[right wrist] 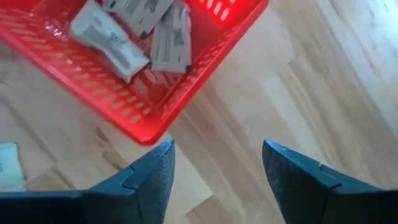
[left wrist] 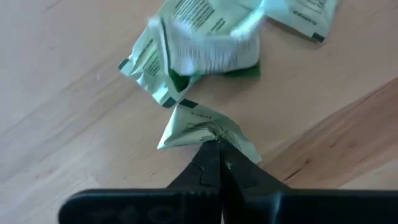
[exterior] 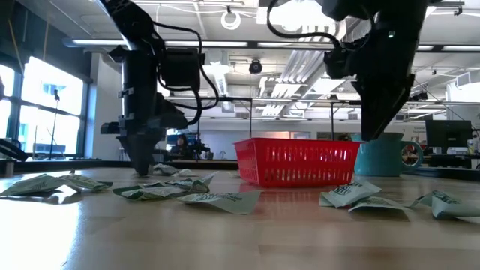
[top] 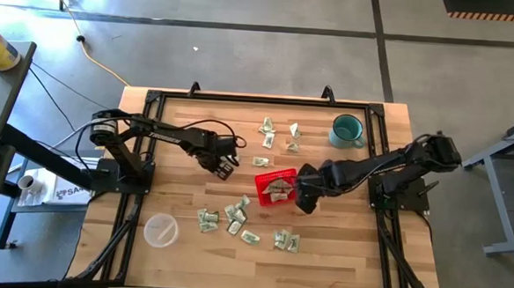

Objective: Pick and place items into bin
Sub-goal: Put the white stevia pack into the red bin

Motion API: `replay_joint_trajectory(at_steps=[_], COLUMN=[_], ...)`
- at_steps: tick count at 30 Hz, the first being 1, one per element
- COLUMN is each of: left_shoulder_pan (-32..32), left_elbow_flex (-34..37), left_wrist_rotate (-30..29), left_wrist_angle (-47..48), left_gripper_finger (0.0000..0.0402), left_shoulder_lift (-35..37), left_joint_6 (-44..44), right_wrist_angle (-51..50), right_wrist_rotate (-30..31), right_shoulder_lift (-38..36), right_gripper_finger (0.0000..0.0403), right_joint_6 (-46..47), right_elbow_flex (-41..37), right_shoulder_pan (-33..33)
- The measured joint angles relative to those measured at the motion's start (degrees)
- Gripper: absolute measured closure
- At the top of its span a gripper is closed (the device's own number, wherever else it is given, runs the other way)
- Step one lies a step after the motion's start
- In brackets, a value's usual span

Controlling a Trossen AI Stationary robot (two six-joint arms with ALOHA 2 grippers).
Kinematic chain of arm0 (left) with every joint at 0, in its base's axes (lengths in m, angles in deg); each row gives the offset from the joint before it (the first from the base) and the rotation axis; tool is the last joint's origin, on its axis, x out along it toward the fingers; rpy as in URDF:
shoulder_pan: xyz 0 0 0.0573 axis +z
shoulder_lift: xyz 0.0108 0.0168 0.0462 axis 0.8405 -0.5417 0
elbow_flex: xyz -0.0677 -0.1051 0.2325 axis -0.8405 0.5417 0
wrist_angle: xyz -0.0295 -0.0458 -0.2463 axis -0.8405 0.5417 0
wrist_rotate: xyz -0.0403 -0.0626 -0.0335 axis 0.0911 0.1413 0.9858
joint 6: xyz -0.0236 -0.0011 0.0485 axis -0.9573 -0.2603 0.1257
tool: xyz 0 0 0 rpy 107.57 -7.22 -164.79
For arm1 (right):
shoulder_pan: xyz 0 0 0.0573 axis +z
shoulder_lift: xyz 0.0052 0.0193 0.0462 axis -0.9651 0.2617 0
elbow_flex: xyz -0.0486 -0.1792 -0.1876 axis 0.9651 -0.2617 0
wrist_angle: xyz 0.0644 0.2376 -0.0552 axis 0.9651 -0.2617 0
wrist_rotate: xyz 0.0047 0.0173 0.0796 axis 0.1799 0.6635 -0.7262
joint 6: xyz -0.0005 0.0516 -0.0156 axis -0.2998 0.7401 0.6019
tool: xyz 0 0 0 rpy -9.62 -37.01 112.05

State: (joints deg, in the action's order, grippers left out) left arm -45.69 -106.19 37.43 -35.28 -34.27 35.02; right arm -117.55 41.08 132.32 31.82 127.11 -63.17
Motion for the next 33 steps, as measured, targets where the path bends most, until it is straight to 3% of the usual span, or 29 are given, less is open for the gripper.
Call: replay_joint_trajectory(at_steps=[4, 8, 15, 26, 33], left_shoulder_pan=[-1.26, -4.76, -8.70, -9.56, -12.98], left_elbow_flex=[-2.48, -7.16, -17.88, -26.67, -26.61], left_wrist_rotate=[0.80, 1.82, 0.14, 15.41, 16.12], left_wrist_angle=[1.34, 3.09, -3.25, -12.38, -16.15], left_gripper_finger=[0.0363, 0.0380, 0.0373, 0.0377, 0.0371], left_shoulder_lift=[-0.49, 1.16, 2.86, -3.02, -9.78], left_joint_6=[1.37, 3.54, 11.94, 20.22, 20.96], right_wrist_angle=[-1.87, -2.80, -5.03, -7.48, -7.56], right_wrist_rotate=[2.24, 5.27, 9.93, 8.99, 6.76], right_shoulder_lift=[-0.02, -0.02, -0.04, -0.04, -0.04], right_gripper_finger=[0.0197, 0.0219, 0.0252, 0.0274, 0.0274], right_joint_6=[5.13, 11.47, 23.54, 37.95, 40.20], right_elbow_flex=[0.00, 0.00, 0.00, 0.00, 0.00], right_shoulder_pan=[3.86, 8.79, 16.36, 24.49, 25.67])
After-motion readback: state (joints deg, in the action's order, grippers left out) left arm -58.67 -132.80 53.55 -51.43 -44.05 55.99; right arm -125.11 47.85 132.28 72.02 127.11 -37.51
